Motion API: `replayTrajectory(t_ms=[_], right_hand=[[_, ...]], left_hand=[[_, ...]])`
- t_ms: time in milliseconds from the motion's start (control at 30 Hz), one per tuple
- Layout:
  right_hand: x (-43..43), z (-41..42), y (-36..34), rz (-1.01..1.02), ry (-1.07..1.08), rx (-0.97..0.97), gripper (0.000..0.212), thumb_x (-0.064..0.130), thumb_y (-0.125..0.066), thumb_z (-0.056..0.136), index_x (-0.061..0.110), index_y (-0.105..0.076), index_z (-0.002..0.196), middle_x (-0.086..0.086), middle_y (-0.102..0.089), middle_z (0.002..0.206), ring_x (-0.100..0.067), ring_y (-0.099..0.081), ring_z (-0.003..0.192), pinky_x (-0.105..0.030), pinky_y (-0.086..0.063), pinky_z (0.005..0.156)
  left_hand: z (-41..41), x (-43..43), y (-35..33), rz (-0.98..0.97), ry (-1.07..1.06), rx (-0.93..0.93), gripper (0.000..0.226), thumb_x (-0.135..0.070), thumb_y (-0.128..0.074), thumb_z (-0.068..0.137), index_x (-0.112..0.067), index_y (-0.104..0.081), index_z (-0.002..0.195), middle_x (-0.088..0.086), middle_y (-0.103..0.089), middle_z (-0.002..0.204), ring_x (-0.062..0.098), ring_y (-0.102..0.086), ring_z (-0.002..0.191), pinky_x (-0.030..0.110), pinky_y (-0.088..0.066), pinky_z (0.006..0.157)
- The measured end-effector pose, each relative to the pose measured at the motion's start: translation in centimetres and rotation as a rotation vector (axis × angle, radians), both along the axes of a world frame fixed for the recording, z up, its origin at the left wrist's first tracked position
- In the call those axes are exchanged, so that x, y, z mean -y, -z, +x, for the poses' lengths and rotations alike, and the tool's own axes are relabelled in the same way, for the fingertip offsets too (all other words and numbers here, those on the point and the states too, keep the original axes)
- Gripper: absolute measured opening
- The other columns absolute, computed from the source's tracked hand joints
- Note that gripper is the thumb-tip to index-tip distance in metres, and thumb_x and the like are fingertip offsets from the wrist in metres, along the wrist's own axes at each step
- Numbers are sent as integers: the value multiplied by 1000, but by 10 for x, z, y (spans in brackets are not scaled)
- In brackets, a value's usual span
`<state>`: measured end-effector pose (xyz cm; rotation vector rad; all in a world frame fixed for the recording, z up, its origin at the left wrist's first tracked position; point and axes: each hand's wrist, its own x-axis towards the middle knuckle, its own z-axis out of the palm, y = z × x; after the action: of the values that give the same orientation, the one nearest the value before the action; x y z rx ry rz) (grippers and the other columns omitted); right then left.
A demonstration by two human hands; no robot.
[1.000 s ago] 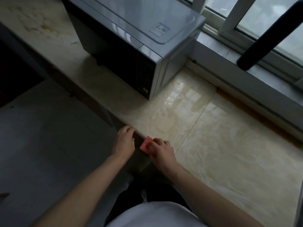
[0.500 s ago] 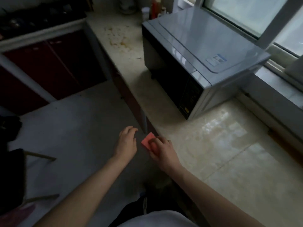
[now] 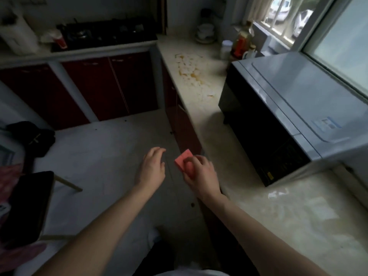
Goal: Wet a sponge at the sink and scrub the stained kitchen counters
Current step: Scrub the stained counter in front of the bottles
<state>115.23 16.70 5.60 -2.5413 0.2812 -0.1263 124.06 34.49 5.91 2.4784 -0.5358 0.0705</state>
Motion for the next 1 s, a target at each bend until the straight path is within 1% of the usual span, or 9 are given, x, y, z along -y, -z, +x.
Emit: replayTrajectory(t_ms=[100, 200, 300, 433, 633, 767, 833, 1000], right_hand=[[-18, 42, -5, -45, 0, -10, 41, 45, -70, 85, 39, -57, 124, 3, -52, 136, -30, -51, 115, -44, -50, 87], [-41, 88, -10, -69, -2, -28, 42, 44, -71, 84, 39, -58, 124, 3, -51, 137, -30, -50, 116, -43, -48, 87], [-62, 124, -15, -66, -1, -16, 42, 44, -71, 86, 37, -60, 126, 2, -51, 139, -30, -48, 119, -44, -48, 88], [-79, 168, -18, -98, 16, 11, 39, 46, -67, 88, 36, -60, 125, 2, -52, 139, -31, -50, 118, -44, -49, 86], [-80, 240, -17, -126, 8, 21, 40, 46, -67, 89, 35, -60, 127, 1, -52, 139, -32, -51, 118, -45, -50, 85], [-77, 294, -10, -124, 11, 43, 38, 44, -68, 89, 34, -62, 124, 0, -55, 136, -33, -53, 115, -47, -52, 83], [-72, 332, -3, -98, 4, 39, 36, 44, -68, 89, 34, -62, 124, 0, -56, 135, -34, -54, 114, -46, -51, 83], [-61, 408, 4, -88, -11, 11, 41, 47, -67, 88, 34, -60, 127, -1, -54, 137, -33, -53, 117, -47, -49, 87]], left_hand=[[37, -16, -2, -12, -20, 17, 45, -2, -64, 83, -9, -58, 127, 8, -55, 130, 27, -53, 120, 34, -41, 104], [78, -38, -3, -27, -46, 4, 45, -2, -65, 83, -8, -58, 127, 10, -56, 129, 29, -53, 119, 36, -41, 104], [113, -56, -5, -32, -37, -4, 46, -3, -65, 83, -9, -58, 128, 8, -56, 129, 28, -52, 120, 37, -43, 104], [158, -71, -5, -8, -47, -7, 45, -8, -66, 86, -12, -56, 130, 6, -54, 130, 26, -51, 122, 35, -41, 104], [219, -77, -2, -11, -58, -29, 45, -9, -66, 86, -13, -55, 130, 5, -54, 132, 25, -49, 123, 35, -42, 105], [266, -74, 2, -8, -76, -49, 46, -9, -66, 87, -13, -55, 131, 5, -53, 133, 24, -48, 125, 36, -43, 103], [301, -68, 4, 5, -80, -48, 47, -10, -65, 87, -13, -54, 133, 4, -53, 134, 24, -48, 126, 36, -43, 104], [383, -50, -3, 57, -66, -57, 47, -10, -65, 88, -13, -53, 134, 4, -52, 135, 23, -47, 128, 35, -41, 106]])
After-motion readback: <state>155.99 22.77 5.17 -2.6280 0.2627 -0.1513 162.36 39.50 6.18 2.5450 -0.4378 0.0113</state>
